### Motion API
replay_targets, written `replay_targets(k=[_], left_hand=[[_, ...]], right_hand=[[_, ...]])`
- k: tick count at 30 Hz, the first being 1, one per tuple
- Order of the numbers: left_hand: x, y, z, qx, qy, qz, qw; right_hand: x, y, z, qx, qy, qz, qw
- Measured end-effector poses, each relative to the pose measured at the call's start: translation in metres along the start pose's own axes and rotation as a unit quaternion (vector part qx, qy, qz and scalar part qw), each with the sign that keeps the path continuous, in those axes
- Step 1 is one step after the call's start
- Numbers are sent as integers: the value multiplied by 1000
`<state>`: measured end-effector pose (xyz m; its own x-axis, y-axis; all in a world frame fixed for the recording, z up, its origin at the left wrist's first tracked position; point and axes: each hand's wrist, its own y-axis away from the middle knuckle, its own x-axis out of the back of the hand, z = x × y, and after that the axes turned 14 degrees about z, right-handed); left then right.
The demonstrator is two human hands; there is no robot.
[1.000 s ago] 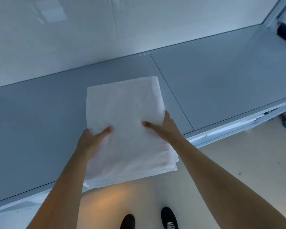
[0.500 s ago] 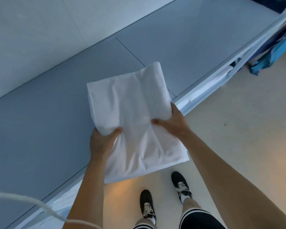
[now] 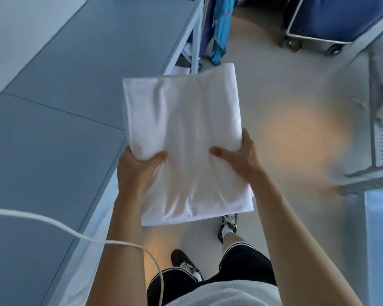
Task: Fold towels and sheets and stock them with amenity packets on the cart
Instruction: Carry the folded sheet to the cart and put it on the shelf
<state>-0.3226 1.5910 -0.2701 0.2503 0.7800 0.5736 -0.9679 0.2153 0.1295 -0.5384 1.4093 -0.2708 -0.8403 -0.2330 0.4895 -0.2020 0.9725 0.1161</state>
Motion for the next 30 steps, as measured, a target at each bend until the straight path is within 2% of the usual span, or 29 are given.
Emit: replay_targets(k=[6, 12, 20, 30], left_hand=[[-71, 39, 65, -64, -24, -81, 994], [-148, 68, 123, -85, -25, -118, 989], [-256, 81, 205, -91, -19, -122, 988], [-332, 80, 263, -107, -39, -112, 987]], right_hand=[[84, -25, 36, -37, -42, 86, 995], [151, -78, 61, -55, -50, 114, 991], [220, -184, 80, -54, -67, 136, 987], [257, -270, 94, -48, -76, 134, 987]])
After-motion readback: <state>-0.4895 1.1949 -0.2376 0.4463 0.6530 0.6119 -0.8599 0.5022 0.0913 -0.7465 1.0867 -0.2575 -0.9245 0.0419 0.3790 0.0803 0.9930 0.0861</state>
